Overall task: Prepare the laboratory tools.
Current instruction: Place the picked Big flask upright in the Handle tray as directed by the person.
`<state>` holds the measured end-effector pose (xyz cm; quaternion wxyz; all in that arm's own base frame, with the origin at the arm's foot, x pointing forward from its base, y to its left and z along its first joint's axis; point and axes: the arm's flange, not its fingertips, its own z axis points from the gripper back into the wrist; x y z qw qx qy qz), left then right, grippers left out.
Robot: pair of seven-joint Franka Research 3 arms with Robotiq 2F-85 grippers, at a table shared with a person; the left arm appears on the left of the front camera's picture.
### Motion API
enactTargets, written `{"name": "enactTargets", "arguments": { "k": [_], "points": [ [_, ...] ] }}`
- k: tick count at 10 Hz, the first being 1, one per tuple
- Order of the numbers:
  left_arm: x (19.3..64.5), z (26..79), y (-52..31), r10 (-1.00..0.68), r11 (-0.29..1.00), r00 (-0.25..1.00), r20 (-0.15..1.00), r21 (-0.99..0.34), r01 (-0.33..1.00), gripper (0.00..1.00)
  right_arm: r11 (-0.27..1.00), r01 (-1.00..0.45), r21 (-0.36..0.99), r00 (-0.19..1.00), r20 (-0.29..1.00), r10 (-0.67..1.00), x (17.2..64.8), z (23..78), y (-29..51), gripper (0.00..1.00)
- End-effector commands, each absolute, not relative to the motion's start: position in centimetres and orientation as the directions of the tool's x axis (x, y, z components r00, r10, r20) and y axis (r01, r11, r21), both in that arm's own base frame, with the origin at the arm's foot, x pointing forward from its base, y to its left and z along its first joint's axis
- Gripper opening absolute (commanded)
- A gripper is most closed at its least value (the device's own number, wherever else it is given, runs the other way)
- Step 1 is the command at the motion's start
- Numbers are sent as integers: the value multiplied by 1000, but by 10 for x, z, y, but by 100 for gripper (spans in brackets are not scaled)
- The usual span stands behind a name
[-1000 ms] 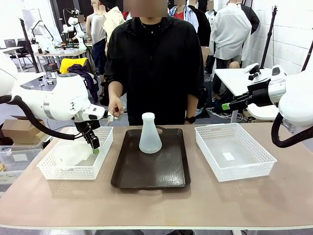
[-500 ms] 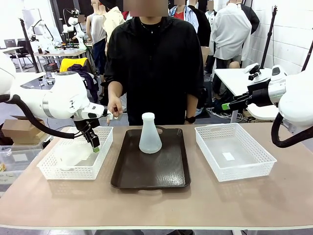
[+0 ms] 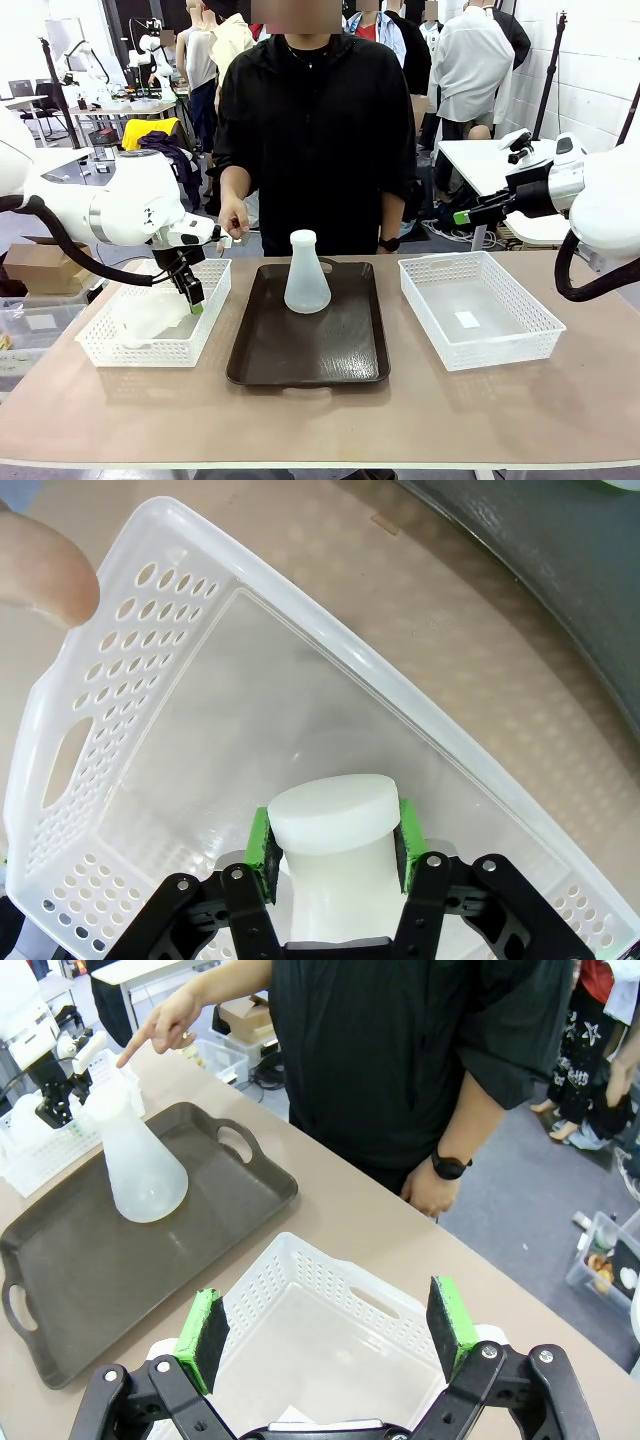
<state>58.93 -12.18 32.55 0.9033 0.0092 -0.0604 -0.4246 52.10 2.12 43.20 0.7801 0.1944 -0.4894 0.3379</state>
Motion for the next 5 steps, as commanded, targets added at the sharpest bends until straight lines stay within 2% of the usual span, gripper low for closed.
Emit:
{"name": "enactTargets", "arguments": {
  "k": [1, 5],
  "points": [
    [591, 325, -121, -771, 637, 630, 96, 81, 767, 0, 697, -716, -22, 301, 892, 338, 522, 434, 22, 100],
    [591, 325, -121, -771, 637, 630, 96, 81, 767, 0, 697, -716, -22, 301, 892, 338, 522, 434, 22, 100]
  ]
}}
